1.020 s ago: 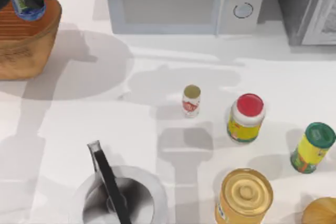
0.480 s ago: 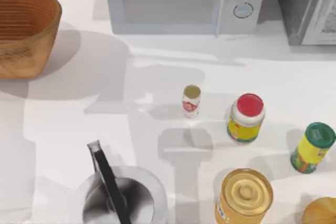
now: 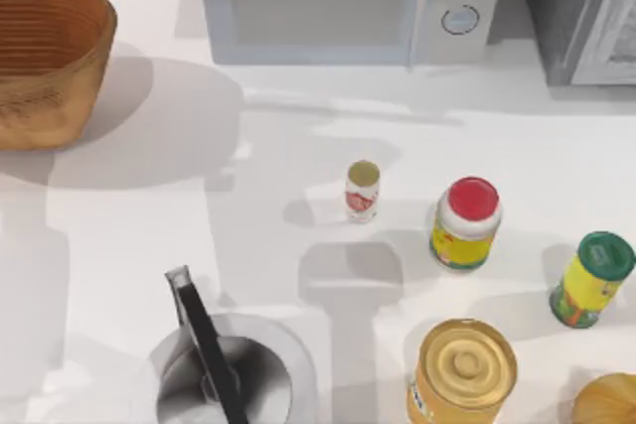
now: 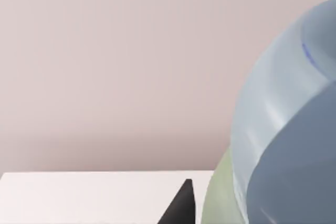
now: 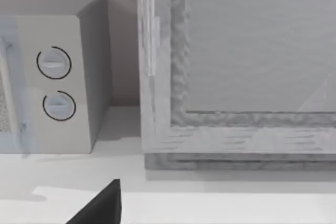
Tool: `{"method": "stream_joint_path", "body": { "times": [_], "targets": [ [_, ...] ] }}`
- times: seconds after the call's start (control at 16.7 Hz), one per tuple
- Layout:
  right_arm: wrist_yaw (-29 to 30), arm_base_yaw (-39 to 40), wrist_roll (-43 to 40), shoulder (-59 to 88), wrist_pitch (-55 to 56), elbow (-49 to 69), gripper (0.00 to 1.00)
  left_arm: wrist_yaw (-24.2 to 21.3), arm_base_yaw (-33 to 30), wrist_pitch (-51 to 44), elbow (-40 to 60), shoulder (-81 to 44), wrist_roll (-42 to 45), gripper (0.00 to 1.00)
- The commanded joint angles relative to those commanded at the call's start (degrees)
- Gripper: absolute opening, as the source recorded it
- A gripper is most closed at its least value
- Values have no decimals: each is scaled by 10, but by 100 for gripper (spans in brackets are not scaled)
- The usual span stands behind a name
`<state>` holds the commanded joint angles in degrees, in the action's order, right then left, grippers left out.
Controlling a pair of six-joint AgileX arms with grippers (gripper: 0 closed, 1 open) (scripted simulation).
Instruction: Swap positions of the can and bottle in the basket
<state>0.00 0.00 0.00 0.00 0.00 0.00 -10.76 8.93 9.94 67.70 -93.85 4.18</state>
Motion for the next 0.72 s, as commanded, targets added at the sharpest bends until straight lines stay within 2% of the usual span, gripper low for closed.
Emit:
{"method": "stream_joint_path", "body": {
  "times": [0.36, 0.72],
  "targets": [
    [0, 0, 0, 0, 0, 0, 100, 3, -3, 23, 4, -24, -1, 0],
    [0, 0, 0, 0, 0, 0, 100, 3, -3, 23, 4, -24, -1, 45]
  ]
}}
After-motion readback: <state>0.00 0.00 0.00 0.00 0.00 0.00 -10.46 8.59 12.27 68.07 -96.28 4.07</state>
